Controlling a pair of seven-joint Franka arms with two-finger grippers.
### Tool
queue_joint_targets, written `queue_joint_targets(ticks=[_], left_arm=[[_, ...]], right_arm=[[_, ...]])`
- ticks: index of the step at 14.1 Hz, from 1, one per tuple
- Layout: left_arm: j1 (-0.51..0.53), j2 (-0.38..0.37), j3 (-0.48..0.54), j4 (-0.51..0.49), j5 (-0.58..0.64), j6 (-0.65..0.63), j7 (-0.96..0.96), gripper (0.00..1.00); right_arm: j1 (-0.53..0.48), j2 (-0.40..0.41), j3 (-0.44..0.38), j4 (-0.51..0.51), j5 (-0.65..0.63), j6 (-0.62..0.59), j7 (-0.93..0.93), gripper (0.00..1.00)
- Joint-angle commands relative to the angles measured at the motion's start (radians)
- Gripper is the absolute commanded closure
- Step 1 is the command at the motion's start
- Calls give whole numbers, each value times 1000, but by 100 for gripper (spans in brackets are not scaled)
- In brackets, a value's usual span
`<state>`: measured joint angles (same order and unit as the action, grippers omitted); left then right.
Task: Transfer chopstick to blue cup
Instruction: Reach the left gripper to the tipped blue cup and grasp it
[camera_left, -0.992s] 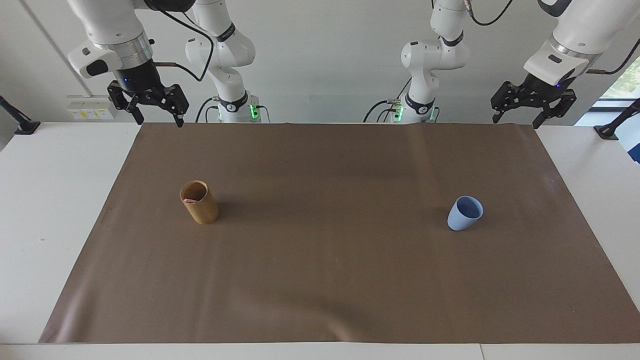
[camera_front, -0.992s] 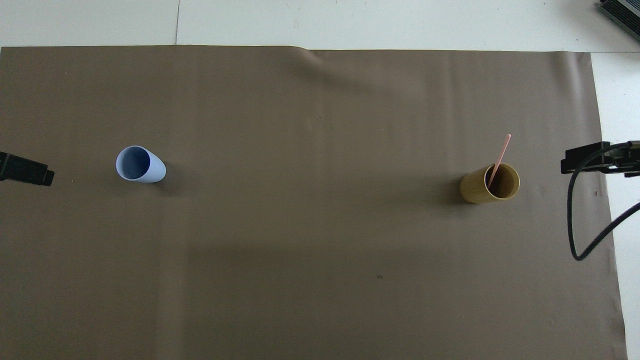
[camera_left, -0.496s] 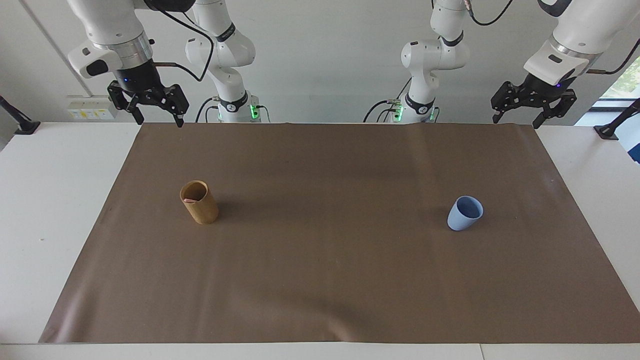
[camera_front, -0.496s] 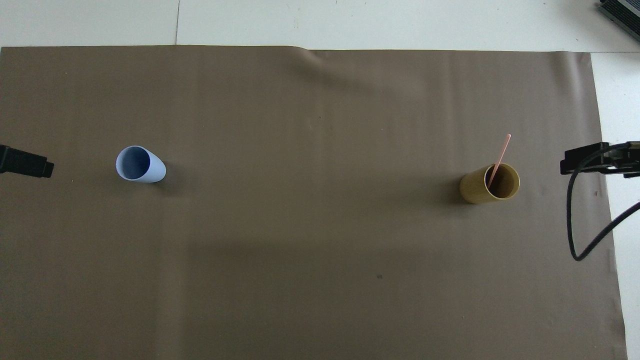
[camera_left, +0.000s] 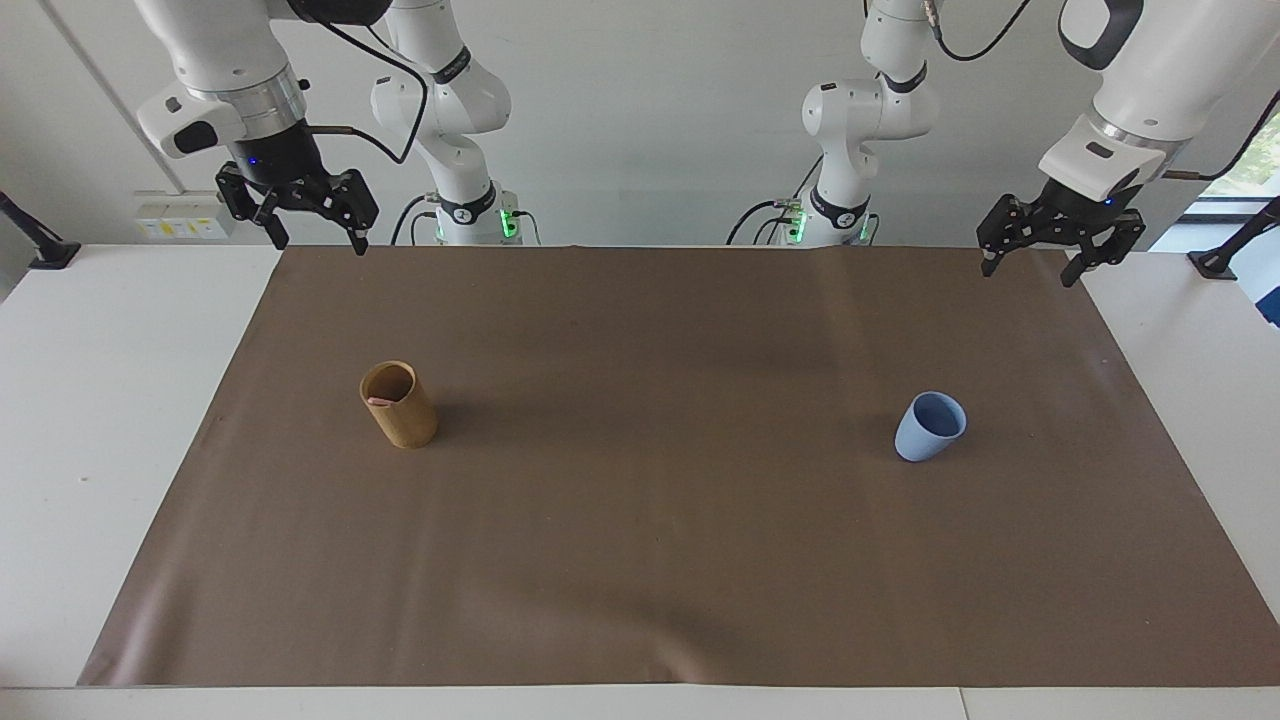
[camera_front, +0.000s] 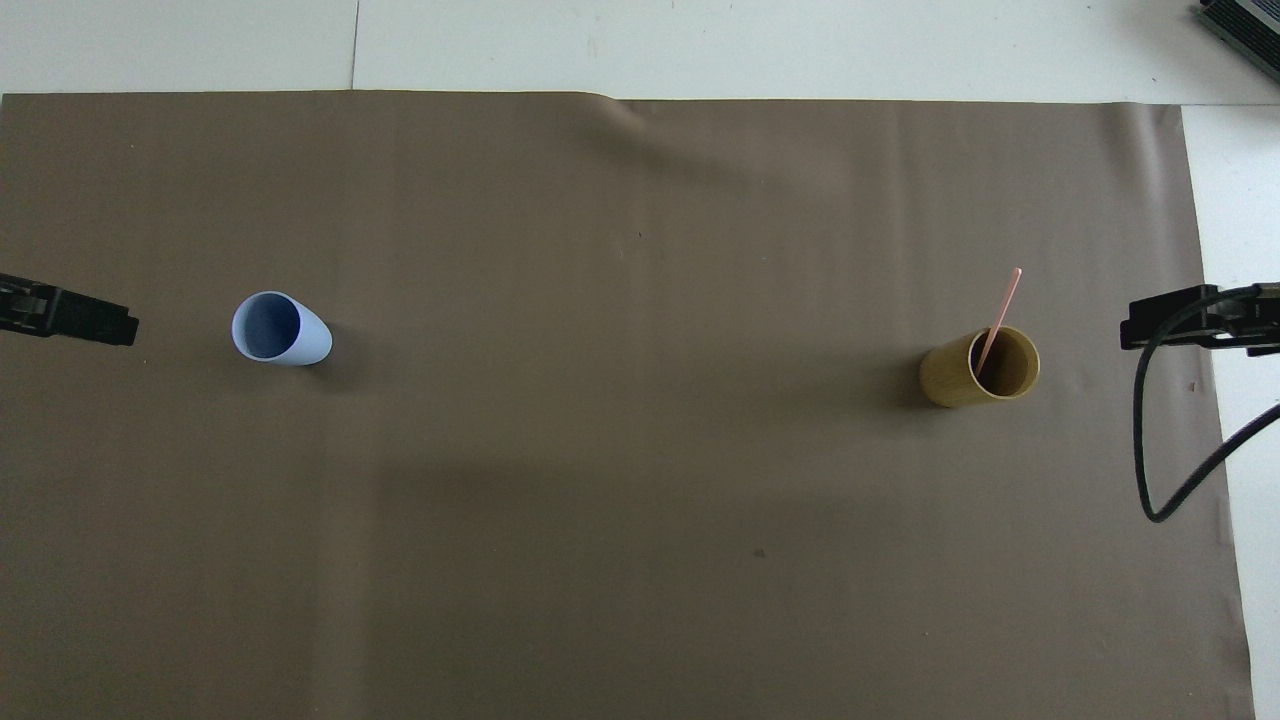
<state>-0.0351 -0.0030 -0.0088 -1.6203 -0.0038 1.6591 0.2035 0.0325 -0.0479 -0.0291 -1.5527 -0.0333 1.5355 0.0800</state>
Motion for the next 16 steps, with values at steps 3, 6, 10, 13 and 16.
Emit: queue_joint_targets(ticks=[3,6,10,13,16], left_arm=[[0,24,4,-156,-13,218,5,0],[1,93,4,-181,-13,295,7,0],[14,144,4,-272,-13,439,5,0],[24,176,4,-315,-13,505,7,0],[40,227,3,-320,-15,557,5,5]], right_arm=[[-9,-27,5,-30,20,3,9,0],[-9,-27,5,-30,20,3,11,0],[-9,-27,5,-30,21,3,11,0],[-9,-27,5,-30,21,3,11,0],[-9,-27,5,-32,21,3,11,0]])
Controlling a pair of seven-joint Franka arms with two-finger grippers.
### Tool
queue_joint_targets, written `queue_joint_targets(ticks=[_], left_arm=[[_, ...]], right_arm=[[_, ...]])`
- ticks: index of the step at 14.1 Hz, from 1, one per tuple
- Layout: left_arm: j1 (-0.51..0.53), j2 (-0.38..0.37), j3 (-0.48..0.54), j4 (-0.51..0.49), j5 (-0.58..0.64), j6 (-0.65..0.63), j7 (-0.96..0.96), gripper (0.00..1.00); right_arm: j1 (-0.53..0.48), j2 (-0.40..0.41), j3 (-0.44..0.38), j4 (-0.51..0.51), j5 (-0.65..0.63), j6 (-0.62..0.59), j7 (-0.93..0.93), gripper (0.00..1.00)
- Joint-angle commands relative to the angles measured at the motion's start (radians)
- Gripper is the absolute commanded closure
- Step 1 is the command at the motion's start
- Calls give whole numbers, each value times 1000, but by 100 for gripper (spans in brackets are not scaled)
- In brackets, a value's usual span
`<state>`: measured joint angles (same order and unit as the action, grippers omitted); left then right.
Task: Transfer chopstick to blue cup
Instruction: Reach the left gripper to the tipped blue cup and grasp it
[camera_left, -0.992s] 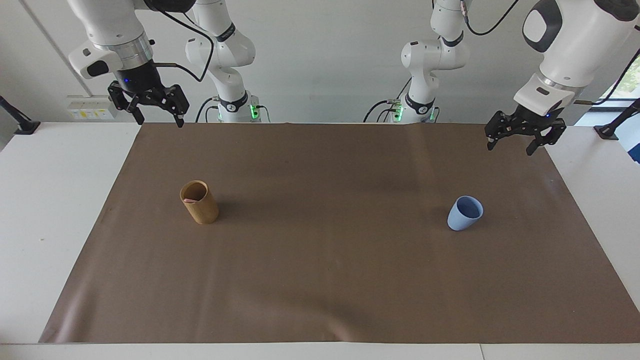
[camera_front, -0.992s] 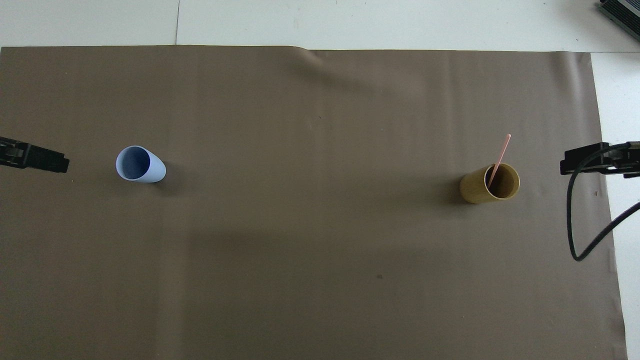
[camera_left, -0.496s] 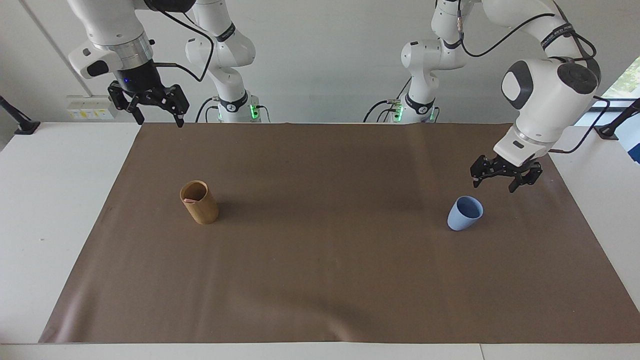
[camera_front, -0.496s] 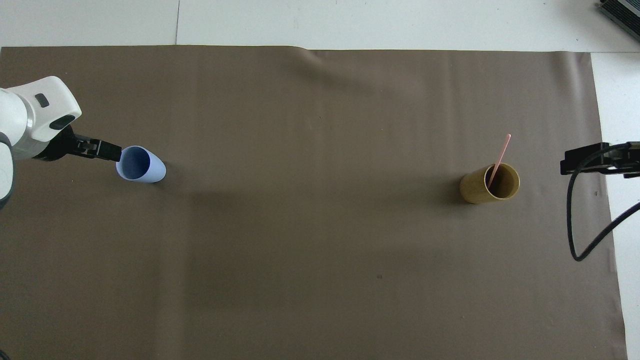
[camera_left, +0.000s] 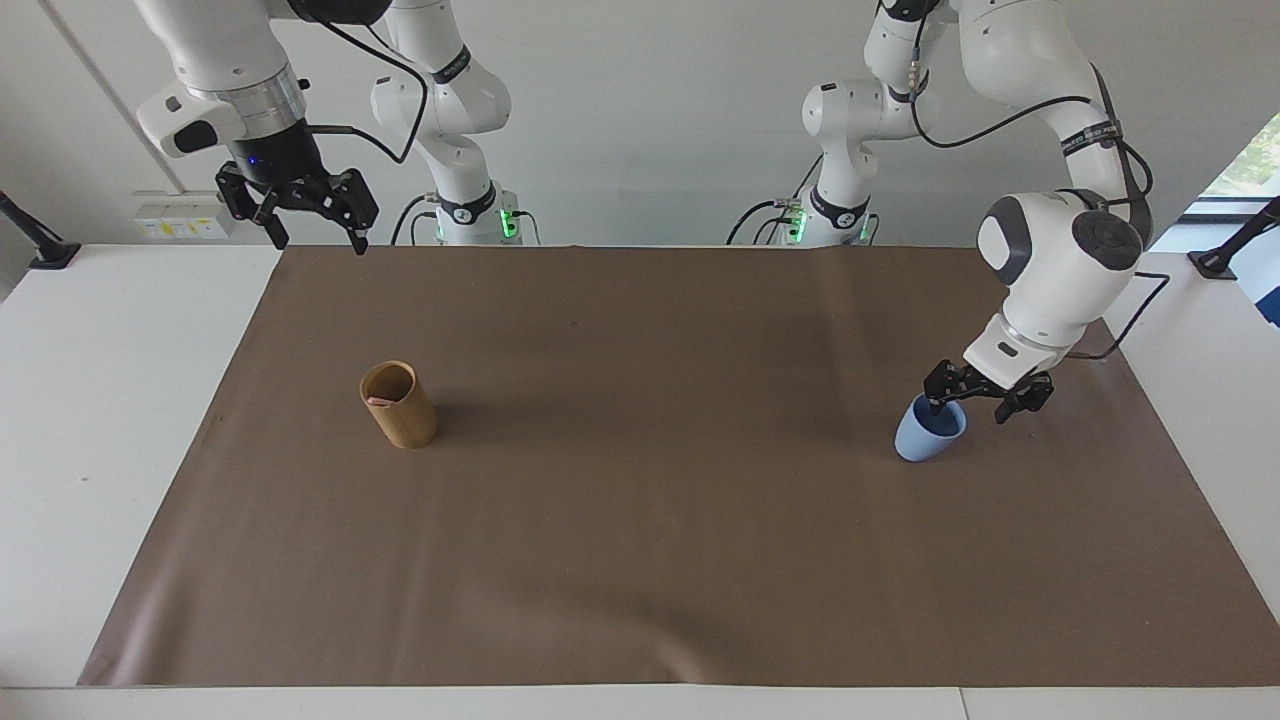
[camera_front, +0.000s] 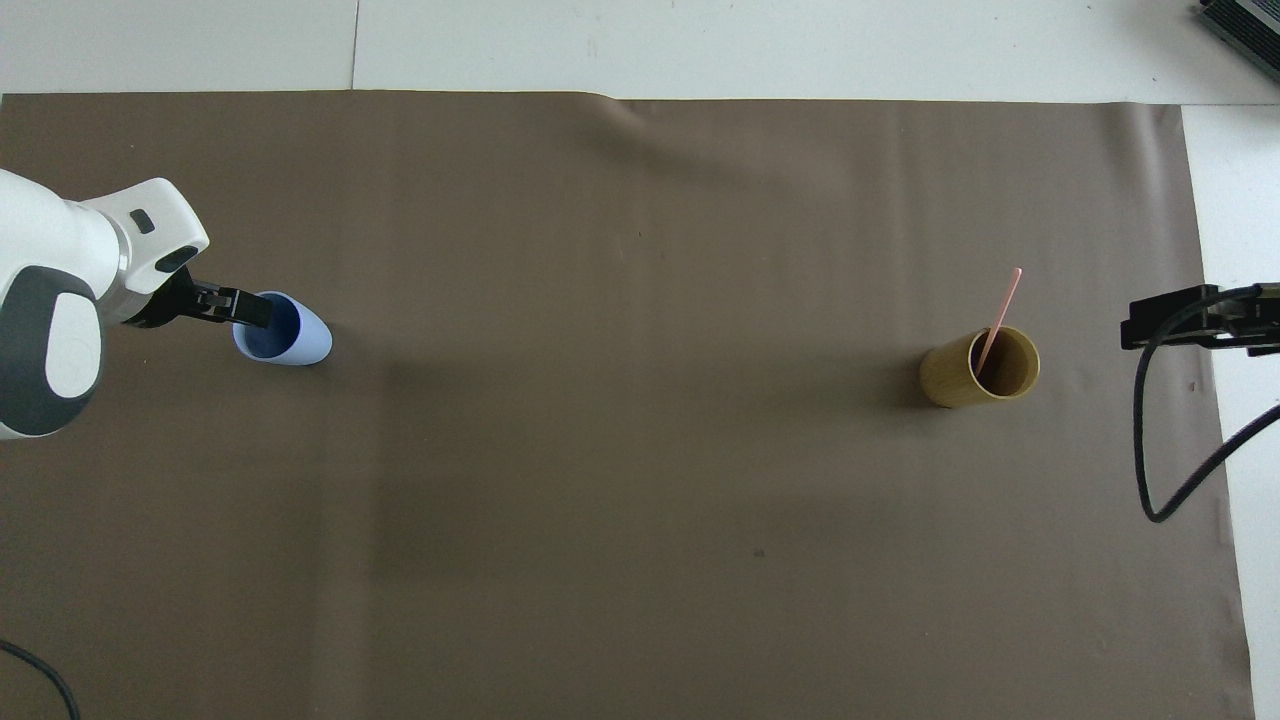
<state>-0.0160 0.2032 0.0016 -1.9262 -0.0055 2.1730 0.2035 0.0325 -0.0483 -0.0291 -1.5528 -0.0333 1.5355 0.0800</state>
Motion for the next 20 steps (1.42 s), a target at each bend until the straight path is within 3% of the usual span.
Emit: queue_joint_targets(ticks=[1,5,6,13,20], left_arm=[[21,33,-8,-16,-16,62,4,18],[25,30,-8,-39,-50,68,1,88],[25,28,-6,-40,-53,64,2,100],[-36,12,-9,-20,-53,2,-65,100],[-396,-5,-8,-39,-53,42,-573,100]], right_arm=[[-9,-28,5,-35,20,5,11,0],[-9,-33,5,-41,21,5,12,0],[-9,-33,5,-43,21,5,12,0],[-9,-33,5,-43,21,6,12,0],[-16,-30,1,-35,16,9,1,0]])
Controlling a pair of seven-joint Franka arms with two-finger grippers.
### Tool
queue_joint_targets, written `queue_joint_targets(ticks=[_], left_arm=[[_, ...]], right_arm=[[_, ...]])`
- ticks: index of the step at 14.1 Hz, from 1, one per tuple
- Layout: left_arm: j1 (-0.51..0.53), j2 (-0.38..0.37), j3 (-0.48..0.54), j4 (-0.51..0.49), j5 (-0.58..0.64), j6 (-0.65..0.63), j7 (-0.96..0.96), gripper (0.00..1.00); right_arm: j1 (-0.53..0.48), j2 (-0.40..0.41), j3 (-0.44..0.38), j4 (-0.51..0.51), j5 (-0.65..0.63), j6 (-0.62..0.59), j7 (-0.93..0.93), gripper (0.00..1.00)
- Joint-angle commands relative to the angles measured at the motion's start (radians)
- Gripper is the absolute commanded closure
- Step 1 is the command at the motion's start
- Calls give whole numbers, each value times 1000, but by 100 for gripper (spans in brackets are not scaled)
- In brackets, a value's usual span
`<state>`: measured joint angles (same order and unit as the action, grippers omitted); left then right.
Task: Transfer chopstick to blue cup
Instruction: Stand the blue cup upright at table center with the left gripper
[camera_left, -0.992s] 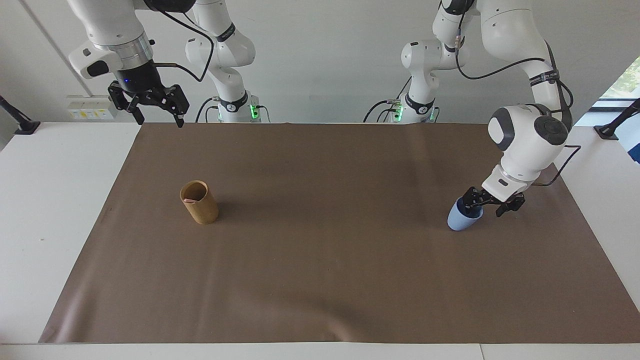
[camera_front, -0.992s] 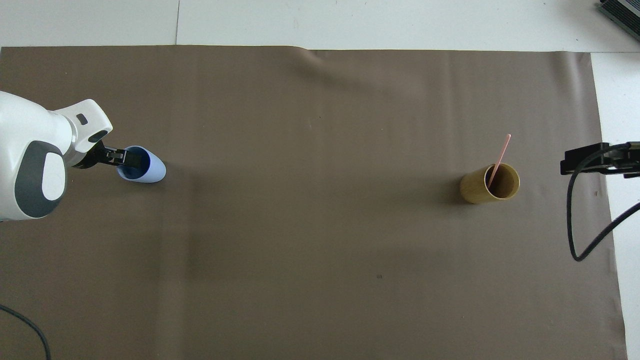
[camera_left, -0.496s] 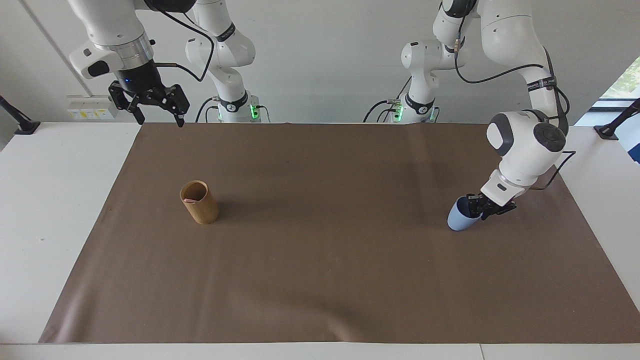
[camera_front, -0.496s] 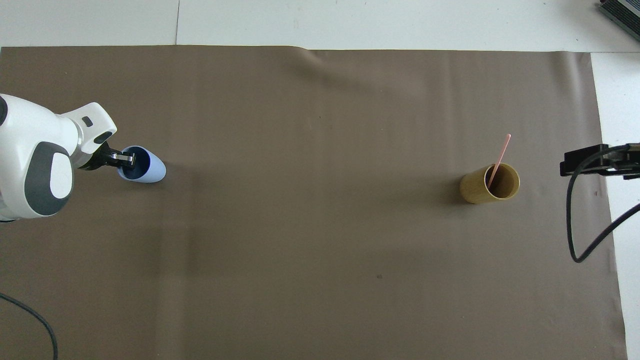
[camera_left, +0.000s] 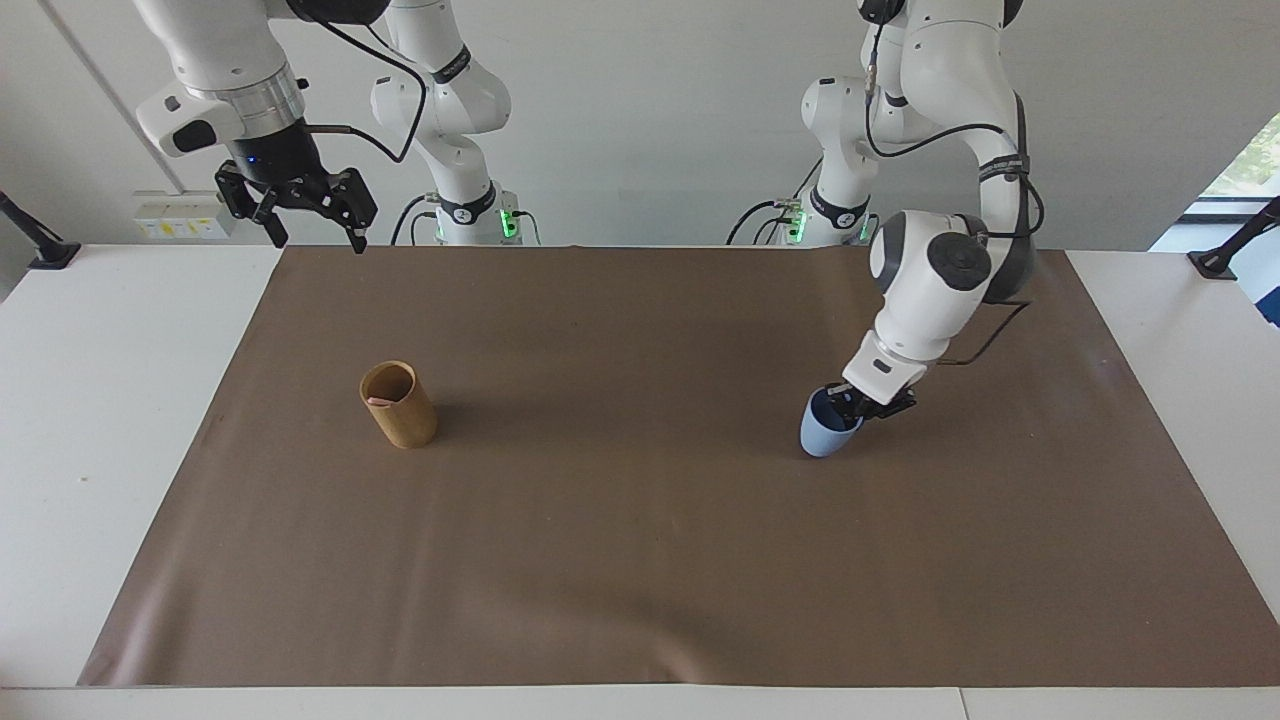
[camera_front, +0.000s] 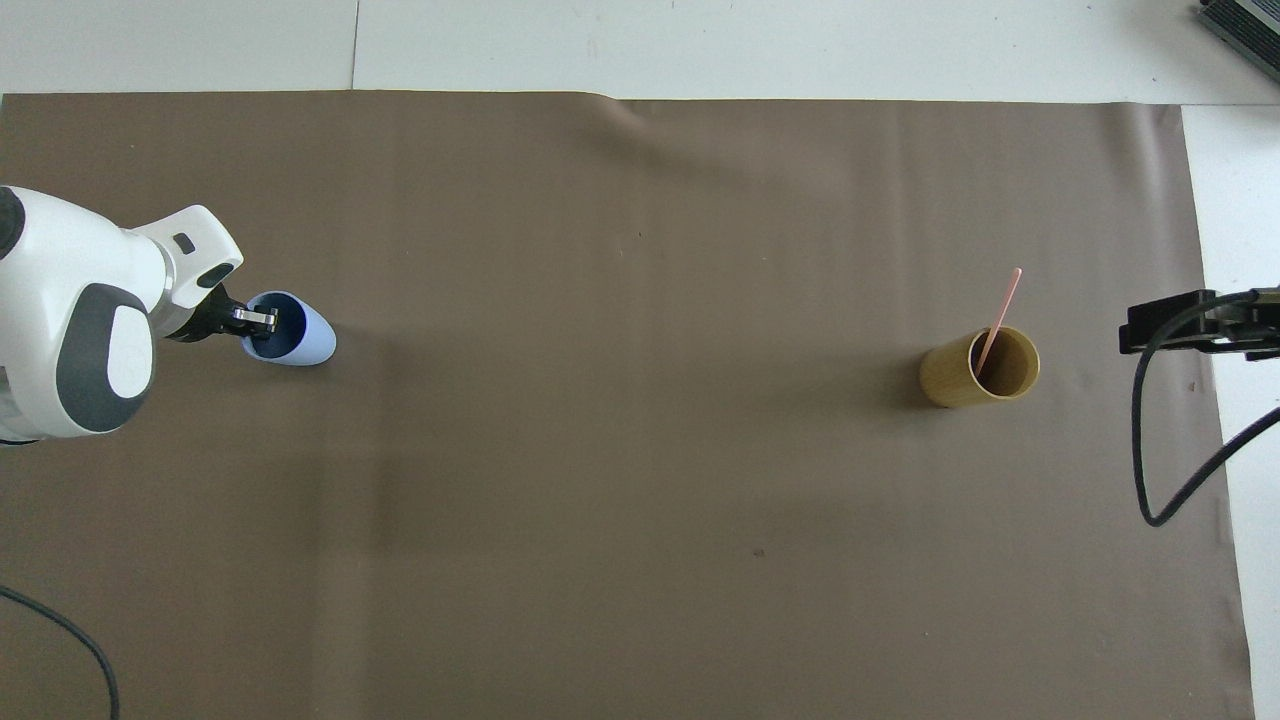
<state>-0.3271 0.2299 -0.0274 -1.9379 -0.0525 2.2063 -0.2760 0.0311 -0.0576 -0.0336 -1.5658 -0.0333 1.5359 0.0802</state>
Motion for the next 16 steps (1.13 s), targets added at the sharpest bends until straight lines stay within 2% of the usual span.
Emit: queue_joint_targets(ticks=[1,6,9,13,14,15,16], left_arm=[[-133,-32,21,-33,-6,10,-141,100],[-302,-24,20,-50,-6,39,-276,100],[-345,-32,17,-79,-6,90,-321,100],[-383,-4,17,-73,-6,128,-319,100],[-382,-3,17,-64,-7,125,-319,76],[-380,-3,17,-61,-7,127,-316,35],[-377,-9,18,-55,-7,121,-304,0]], right_arm=[[-14,-22,6,-25,16,9,0,0],[-8,-24,6,-26,16,10,3,0],[-11,-24,6,-26,16,9,1,0],[-10,-24,6,-28,16,10,3,0],[-8,-24,6,-28,16,10,3,0],[-8,-24,6,-28,16,10,3,0],[-8,-24,6,-28,16,10,3,0]])
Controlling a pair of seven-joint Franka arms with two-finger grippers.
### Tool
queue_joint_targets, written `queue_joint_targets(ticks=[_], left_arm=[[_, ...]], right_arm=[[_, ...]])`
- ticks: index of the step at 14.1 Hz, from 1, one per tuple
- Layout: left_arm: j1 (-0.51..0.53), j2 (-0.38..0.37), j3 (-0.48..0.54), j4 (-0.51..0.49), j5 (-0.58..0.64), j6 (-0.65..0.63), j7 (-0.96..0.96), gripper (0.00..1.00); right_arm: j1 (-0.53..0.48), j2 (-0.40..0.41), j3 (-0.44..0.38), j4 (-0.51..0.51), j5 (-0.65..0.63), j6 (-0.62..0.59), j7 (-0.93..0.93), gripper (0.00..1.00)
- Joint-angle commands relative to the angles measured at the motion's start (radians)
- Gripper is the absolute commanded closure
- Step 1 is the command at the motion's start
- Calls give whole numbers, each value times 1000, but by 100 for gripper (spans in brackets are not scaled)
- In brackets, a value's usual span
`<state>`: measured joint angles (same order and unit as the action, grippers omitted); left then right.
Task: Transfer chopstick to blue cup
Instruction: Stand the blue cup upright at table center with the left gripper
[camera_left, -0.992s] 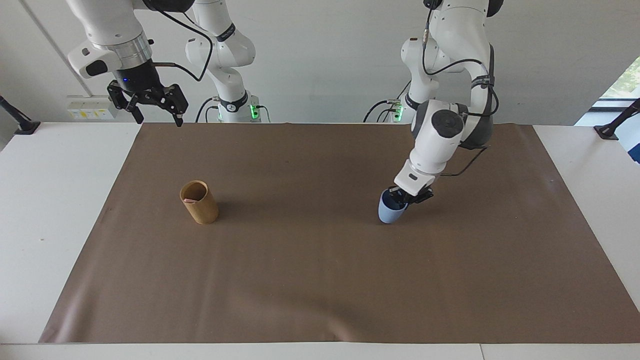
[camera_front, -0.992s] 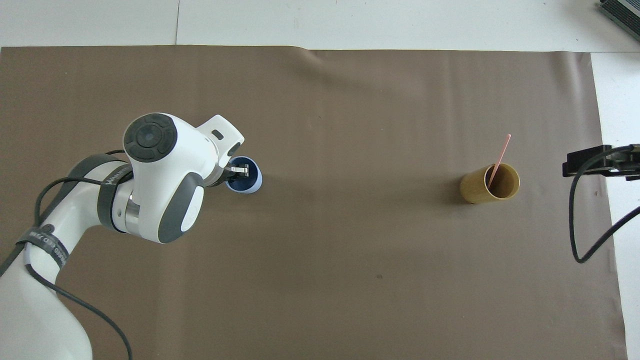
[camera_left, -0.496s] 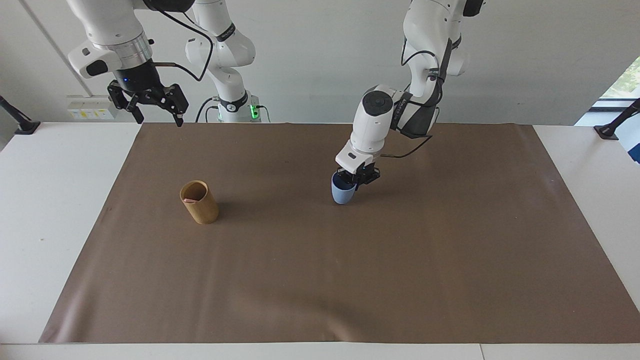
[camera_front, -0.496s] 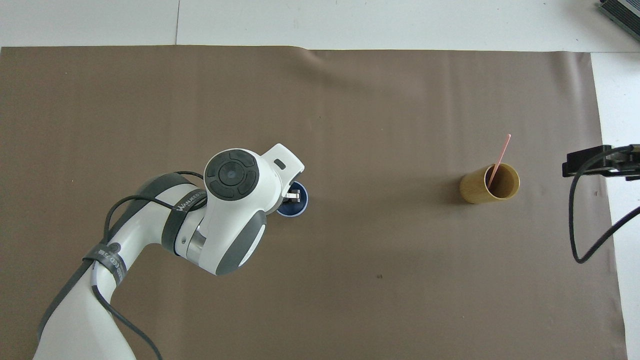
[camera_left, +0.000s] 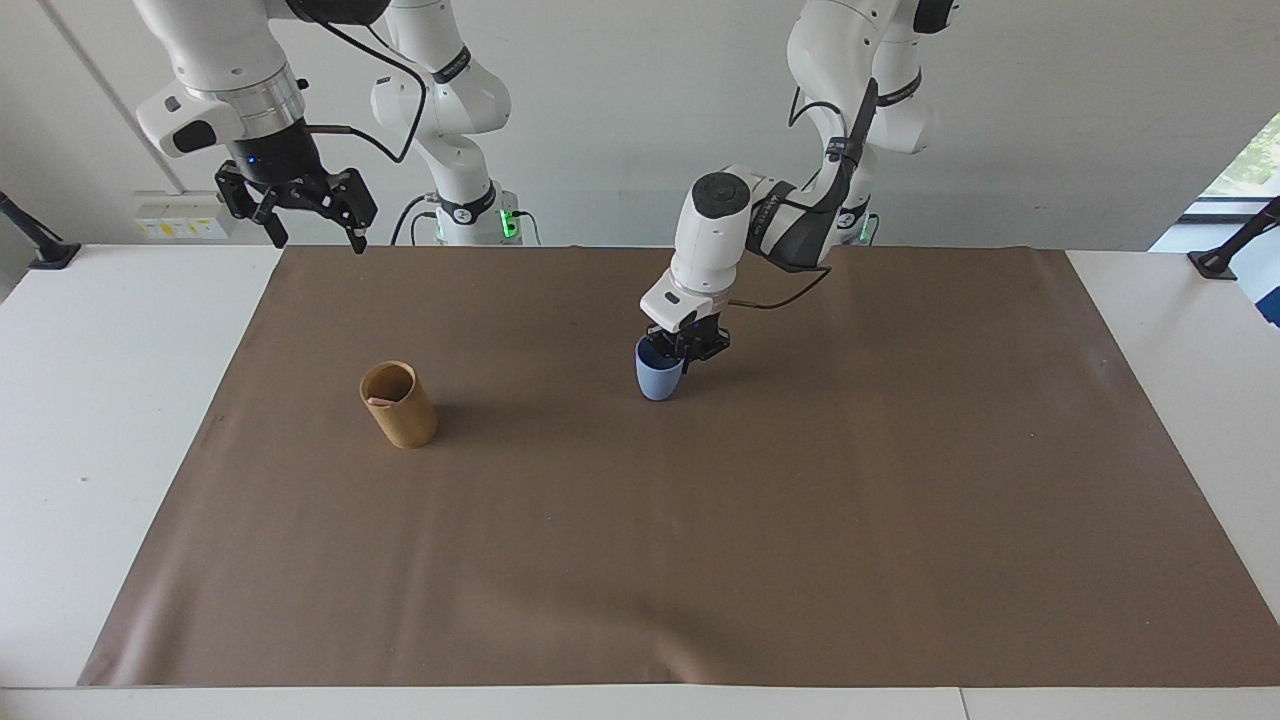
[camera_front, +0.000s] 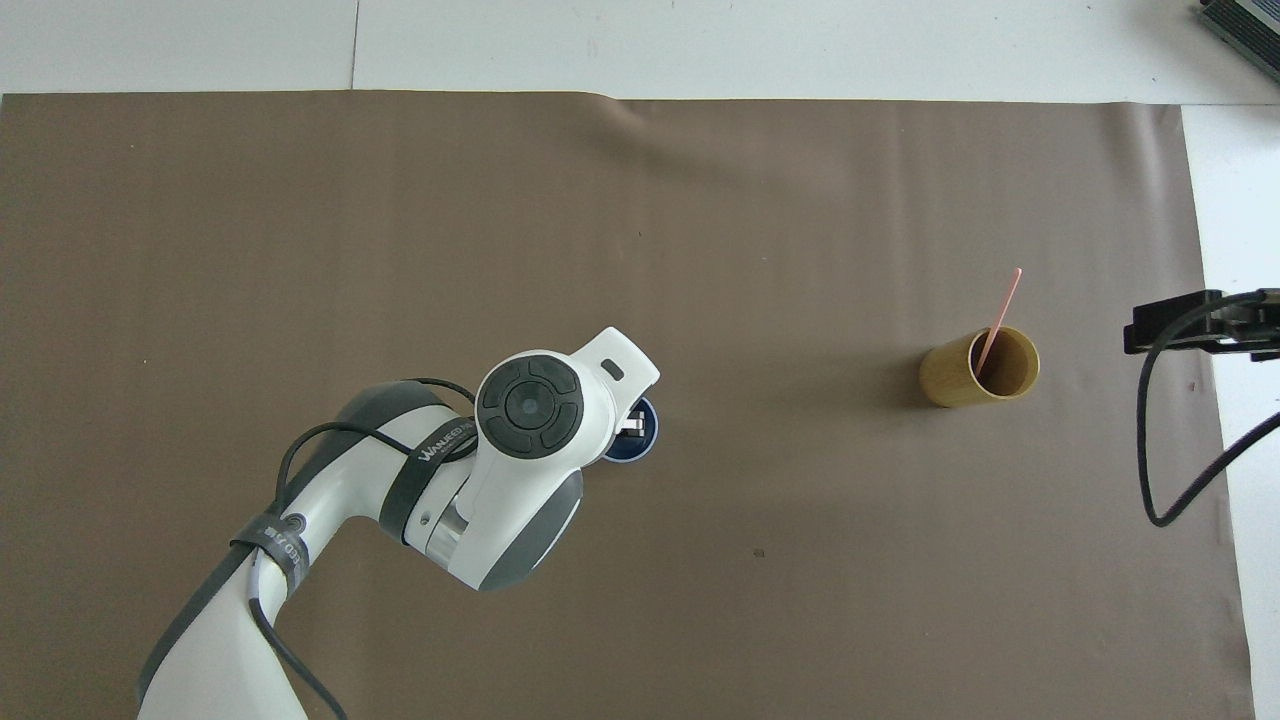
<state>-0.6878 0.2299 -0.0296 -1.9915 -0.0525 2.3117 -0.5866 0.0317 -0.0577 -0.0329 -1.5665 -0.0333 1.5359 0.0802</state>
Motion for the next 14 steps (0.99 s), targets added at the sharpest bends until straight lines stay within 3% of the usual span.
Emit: queue_joint_targets(ticks=[1,7,11,14], left_arm=[[-12,-23,22,2,-6,6,11,0],[54,-184,31,-1,8,-176,27,0],[215,-299,31,-9,8,-287,244,0],[351,-323,31,63,8,-385,446,0]], right_arm=[[-9,-24,5,-27,16,9,3,0],[-9,-24,5,-29,18,10,1,0],[-9,-25,7,-67,20,70,-55,0],[-4,-42,7,-171,45,215,-99,0]])
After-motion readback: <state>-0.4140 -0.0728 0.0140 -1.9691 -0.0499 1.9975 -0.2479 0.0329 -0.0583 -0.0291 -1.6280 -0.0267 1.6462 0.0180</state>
